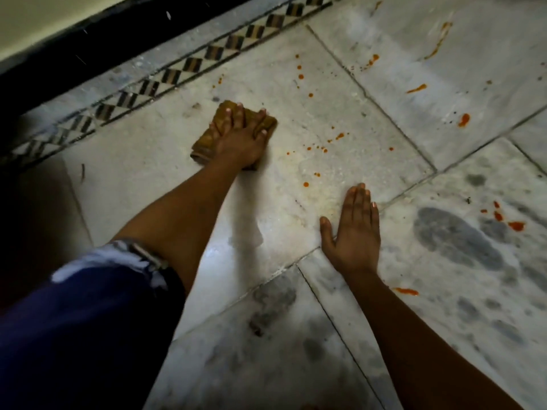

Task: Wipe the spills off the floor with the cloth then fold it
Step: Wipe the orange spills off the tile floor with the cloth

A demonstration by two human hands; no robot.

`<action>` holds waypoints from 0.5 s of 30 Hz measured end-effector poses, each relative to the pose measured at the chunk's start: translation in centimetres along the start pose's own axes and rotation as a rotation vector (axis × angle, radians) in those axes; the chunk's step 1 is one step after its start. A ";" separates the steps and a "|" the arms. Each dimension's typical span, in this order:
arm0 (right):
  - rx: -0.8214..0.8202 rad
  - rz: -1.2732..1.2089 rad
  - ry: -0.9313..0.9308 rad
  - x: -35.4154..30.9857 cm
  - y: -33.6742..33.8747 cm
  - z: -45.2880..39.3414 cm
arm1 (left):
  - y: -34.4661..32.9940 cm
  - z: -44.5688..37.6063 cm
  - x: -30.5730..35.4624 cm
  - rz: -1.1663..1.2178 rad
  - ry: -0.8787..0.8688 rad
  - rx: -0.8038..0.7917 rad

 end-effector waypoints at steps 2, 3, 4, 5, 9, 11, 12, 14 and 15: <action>-0.017 0.001 -0.001 0.1 0.1 0.0 | -2.0 2.0 2.6 -0.019 -0.037 -0.036; -0.025 0.001 0.002 0.1 0.0 0.0 | -3.2 3.7 4.0 -0.038 -0.080 -0.051; -0.024 -0.004 0.008 0.0 0.1 0.0 | -4.2 5.7 5.0 -0.068 -0.136 -0.060; -0.021 -0.017 0.016 -0.1 0.1 0.0 | -4.9 7.7 5.4 -0.107 -0.197 -0.057; 0.018 -0.079 -0.012 1.3 0.9 -0.2 | -3.9 10.7 2.2 -0.219 -0.310 0.062; 0.024 -0.047 -0.025 2.8 1.0 -0.1 | -3.3 9.2 0.9 -0.167 -0.249 0.107; 0.024 -0.025 -0.033 3.4 1.0 0.0 | -3.4 8.1 1.2 -0.145 -0.217 0.119; 0.015 0.007 -0.046 4.1 0.5 0.1 | -4.0 6.0 3.6 -0.104 -0.170 0.129; 0.013 0.015 -0.051 4.1 0.3 0.0 | -4.3 5.5 5.1 -0.085 -0.159 0.127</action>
Point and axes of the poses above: each hand's wrist, its own z-axis away from the middle knuckle, its own y-axis out of the back of the hand, x = y × z, the point moved 8 cm from there along -z, towards the middle knuckle, and after that the axes turned 12 degrees about z, right-handed, at the moved point
